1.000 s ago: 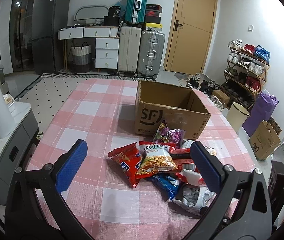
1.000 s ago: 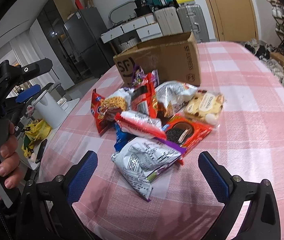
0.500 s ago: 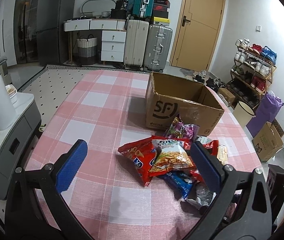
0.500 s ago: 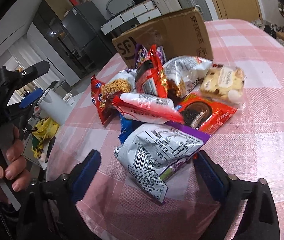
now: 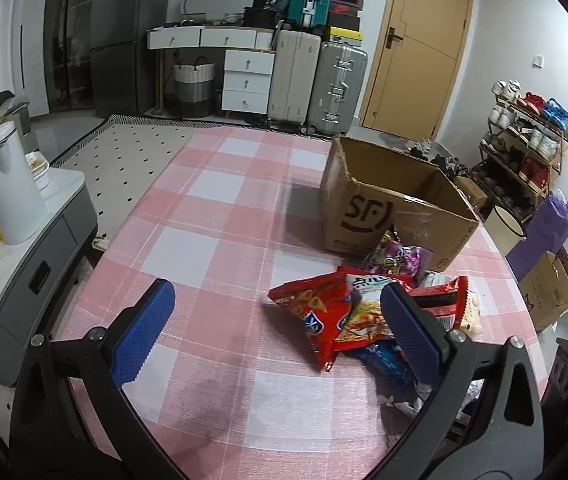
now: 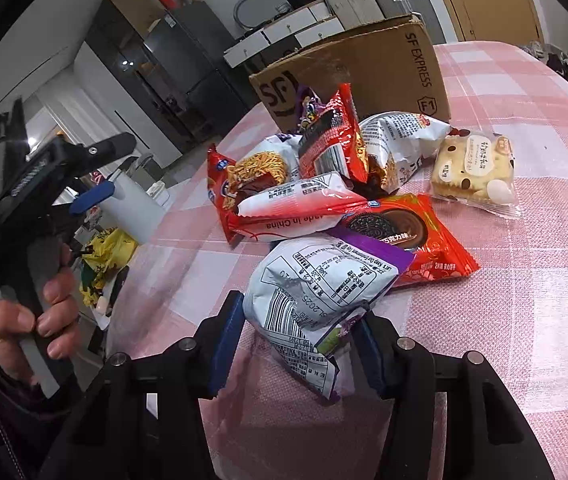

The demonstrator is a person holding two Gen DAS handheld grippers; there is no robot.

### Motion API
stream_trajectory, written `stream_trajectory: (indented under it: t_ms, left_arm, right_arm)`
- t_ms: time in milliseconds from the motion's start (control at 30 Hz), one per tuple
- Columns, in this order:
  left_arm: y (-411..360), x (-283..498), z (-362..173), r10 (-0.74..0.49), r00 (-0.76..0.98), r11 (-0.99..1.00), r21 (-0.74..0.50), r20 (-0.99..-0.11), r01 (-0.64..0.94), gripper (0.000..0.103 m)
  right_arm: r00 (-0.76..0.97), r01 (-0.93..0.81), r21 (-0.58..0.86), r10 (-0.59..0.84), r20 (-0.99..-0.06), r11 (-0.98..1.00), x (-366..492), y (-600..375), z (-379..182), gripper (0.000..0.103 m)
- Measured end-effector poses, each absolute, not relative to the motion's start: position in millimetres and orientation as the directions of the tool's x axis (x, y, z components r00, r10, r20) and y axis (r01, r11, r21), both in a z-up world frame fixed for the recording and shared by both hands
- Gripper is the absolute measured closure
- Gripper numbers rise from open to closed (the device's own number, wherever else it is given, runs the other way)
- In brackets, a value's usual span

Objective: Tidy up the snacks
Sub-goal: 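Reach the right tool to the white-and-purple snack bag and grasp it, then grasp the red chip bag with the left tool while right tool holds its bag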

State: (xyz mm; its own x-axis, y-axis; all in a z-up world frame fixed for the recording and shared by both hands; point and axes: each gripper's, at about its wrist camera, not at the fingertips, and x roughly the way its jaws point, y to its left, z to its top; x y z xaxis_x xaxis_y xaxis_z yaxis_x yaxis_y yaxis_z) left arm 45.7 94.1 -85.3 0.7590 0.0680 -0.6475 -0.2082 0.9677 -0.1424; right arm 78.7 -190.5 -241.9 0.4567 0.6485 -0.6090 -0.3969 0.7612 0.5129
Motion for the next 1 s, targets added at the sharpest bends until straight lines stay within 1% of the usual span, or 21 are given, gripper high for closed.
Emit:
stream_trajectory:
  t_ms: [333,433,667,1000]
  left_arm:
    - [108,53,-96,0.07,0.723,0.963,-0.143,-0.687,-0.23,0.001]
    - [113,60,-104,0.048,0.698,0.959,-0.163,-0.714,-0.233,0.001]
    - [110,70,-121,0.015,0.661,0.96,-0.174,-0.75,-0.219,0.001]
    - [106,93,-149,-0.066,0.602,0.952,-0.232,-0.795,-0.202,0.001]
  right_arm:
    - [0.481,-0.412,0.518,0.662,-0.575,0.749,67,-202,-231,0.05]
    - [0.495,-0.411,0.523,0.664,-0.56,0.747,63,-209,-228,0.05]
    - [0.533,-0.4,0.52,0.653,-0.538,0.755,58,-226,-224,0.05]
    - [0.582,-0.388,0.522,0.641,-0.501,0.76,55,-247,-217,0.05]
